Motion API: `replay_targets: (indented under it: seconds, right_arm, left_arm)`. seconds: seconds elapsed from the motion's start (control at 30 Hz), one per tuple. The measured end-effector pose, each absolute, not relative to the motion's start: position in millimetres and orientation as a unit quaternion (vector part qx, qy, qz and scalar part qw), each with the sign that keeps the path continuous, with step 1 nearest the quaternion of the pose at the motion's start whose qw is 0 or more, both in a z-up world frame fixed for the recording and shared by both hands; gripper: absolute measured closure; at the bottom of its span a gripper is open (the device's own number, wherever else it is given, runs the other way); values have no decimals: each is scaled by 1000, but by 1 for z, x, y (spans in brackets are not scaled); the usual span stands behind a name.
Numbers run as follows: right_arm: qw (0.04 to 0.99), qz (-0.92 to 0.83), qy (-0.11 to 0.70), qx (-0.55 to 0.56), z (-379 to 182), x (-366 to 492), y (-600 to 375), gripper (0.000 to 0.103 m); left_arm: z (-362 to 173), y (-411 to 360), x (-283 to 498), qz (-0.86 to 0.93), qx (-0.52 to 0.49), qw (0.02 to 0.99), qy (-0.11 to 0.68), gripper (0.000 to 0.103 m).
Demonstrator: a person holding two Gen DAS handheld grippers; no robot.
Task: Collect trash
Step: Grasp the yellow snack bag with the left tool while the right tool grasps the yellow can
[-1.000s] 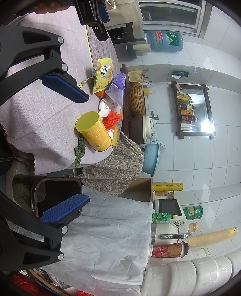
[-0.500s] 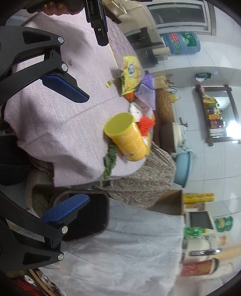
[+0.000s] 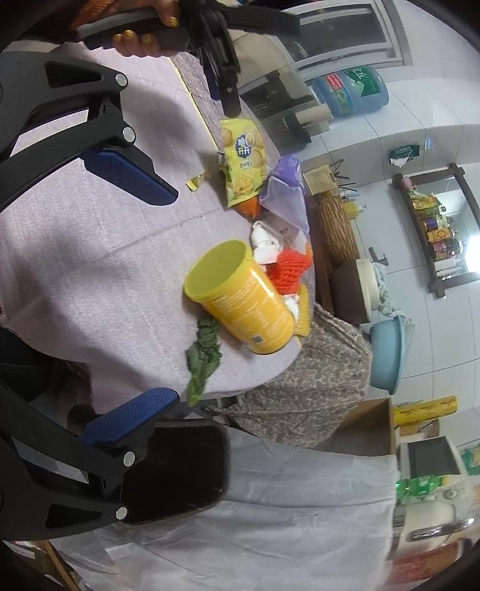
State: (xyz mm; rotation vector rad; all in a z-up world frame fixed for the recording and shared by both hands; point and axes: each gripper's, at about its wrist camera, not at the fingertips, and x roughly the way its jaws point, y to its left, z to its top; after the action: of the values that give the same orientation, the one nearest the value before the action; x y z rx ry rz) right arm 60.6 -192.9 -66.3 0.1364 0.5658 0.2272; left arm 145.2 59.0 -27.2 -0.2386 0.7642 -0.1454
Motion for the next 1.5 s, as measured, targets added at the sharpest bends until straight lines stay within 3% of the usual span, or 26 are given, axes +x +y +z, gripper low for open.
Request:
replay_targets:
  seconds: [0.23, 0.37, 0.47, 0.87, 0.9, 1.17, 1.5]
  right_arm:
    - [955, 114, 273, 30, -67, 57, -180, 5]
    - [954, 117, 276, 27, -70, 62, -180, 5]
    - [948, 128, 287, 49, -71, 73, -185, 5]
    - [868, 142, 401, 255, -66, 192, -214, 8]
    - [864, 140, 408, 260, -67, 199, -212, 13]
    - [838, 117, 479, 235, -84, 246, -191, 20]
    - [812, 138, 497, 273, -95, 259, -196, 30]
  left_arm:
    - [-46, 74, 181, -93, -203, 879, 421, 56]
    - [-49, 71, 183, -101, -210, 875, 424, 87]
    - [-52, 73, 182, -102, -209, 875, 424, 97]
    - [-37, 73, 154, -100, -174, 902, 383, 101]
    - [-37, 73, 152, -99, -173, 902, 382, 101]
    - [-37, 71, 143, -100, -159, 908, 374, 101]
    - [-34, 67, 138, -107, -152, 911, 368, 101]
